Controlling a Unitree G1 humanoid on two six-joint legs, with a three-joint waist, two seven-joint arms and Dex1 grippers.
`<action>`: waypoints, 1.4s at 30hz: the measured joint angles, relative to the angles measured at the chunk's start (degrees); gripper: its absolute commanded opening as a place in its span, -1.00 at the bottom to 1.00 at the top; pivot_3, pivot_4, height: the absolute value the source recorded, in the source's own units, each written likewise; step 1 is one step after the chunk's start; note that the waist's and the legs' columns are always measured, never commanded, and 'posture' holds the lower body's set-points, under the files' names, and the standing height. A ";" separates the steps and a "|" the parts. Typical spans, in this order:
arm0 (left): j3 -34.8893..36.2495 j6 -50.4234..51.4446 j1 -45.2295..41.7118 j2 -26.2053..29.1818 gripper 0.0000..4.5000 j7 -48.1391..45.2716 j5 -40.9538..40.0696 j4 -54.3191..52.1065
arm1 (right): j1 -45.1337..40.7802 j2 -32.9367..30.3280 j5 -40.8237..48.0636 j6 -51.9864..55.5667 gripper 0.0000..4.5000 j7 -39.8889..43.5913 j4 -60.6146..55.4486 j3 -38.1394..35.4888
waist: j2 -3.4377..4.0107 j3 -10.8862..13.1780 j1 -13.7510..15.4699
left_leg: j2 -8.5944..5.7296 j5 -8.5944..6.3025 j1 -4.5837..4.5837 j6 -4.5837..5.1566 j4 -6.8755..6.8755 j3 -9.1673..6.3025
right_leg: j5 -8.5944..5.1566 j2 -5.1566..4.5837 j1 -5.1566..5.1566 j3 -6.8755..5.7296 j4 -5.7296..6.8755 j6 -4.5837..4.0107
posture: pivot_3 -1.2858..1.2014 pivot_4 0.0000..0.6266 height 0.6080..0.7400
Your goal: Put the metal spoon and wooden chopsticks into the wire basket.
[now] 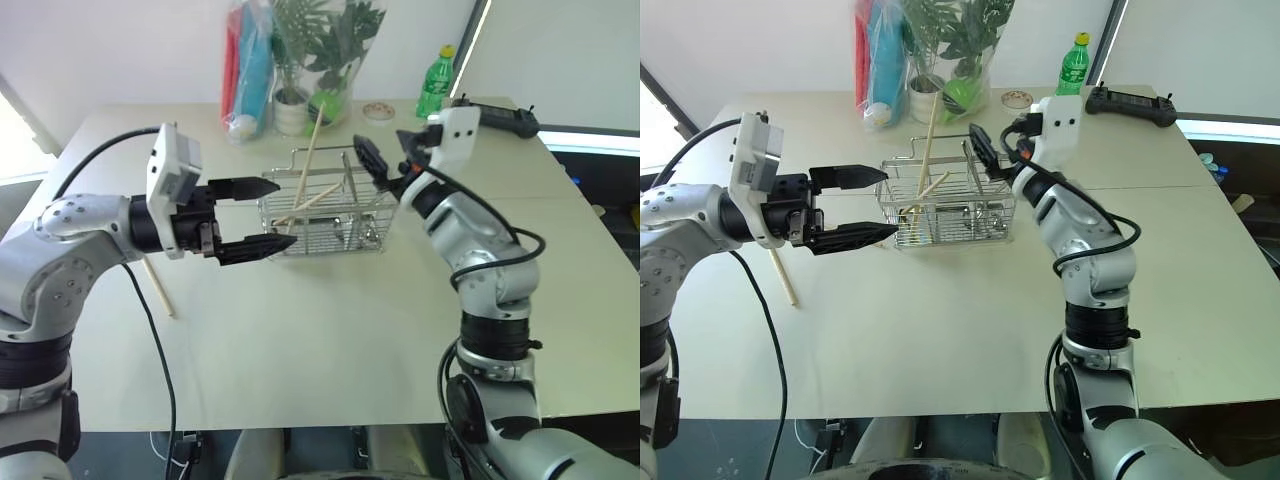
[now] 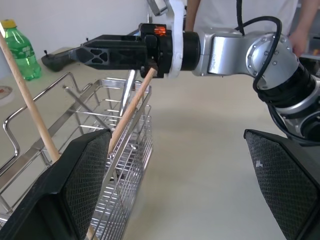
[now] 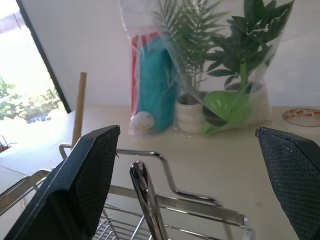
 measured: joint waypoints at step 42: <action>14.12 25.96 -14.99 -10.37 1.00 56.97 25.71 39.11 | 25.04 -46.77 31.04 8.03 0.98 40.66 -22.03 -11.54 | -1.18 0.26 3.07 | -0.19 0.04 -0.14 -0.17 0.26 -0.01 | 0.17 -0.26 0.19 -0.09 -0.21 0.43 | 0.03 -0.52 0.41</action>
